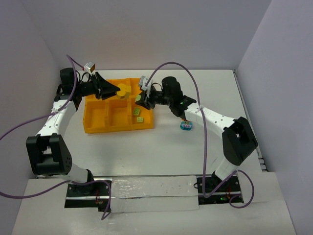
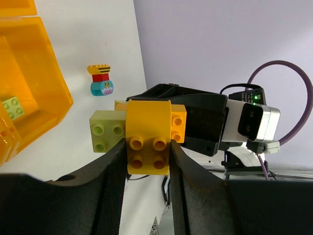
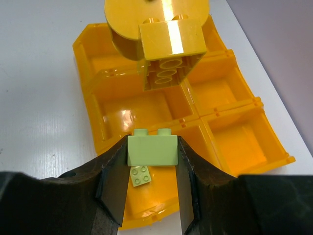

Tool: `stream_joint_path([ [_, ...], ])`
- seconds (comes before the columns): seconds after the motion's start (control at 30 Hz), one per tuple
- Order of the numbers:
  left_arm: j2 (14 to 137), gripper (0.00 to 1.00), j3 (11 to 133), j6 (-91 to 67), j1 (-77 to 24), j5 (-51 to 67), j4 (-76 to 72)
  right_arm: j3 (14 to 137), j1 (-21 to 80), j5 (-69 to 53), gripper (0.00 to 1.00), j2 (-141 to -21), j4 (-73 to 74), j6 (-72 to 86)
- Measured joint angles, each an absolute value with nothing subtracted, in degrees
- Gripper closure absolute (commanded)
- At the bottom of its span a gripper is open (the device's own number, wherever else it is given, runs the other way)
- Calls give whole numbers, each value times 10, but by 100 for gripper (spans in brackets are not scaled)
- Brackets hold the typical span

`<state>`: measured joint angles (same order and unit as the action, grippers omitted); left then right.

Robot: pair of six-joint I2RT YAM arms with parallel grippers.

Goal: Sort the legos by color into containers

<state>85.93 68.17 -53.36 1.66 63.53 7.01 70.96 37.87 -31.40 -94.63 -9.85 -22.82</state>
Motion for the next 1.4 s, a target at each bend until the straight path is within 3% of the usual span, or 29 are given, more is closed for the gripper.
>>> stream_joint_path([
  [0.3, 842, 100, 682, -517, 24, 588, 95, 716, 380, -294, 69, -968, -100, -202],
  [0.4, 832, 100, 682, -508, 24, 570, 108, 728, 382, -280, 55, -1002, -100, -193],
  [0.5, 826, 100, 682, -500, 24, 557, 119, 731, 384, -265, 30, -1033, -97, -185],
  [0.67, 825, 100, 682, -491, 25, 543, 133, 731, 386, -244, 17, -1058, -96, -168],
  [0.87, 825, 100, 682, -482, 28, 527, 144, 733, 387, -218, 18, -1051, -102, -149],
  [1.0, 823, 100, 682, -462, 29, 503, 166, 733, 387, -196, 29, -1015, -92, -127],
  [1.27, 803, 100, 683, -419, 30, 441, 211, 765, 388, -172, 40, -905, -32, 5],
  [1.4, 793, 100, 683, -404, 31, 420, 223, 827, 388, -172, 34, -905, 16, 131],
])
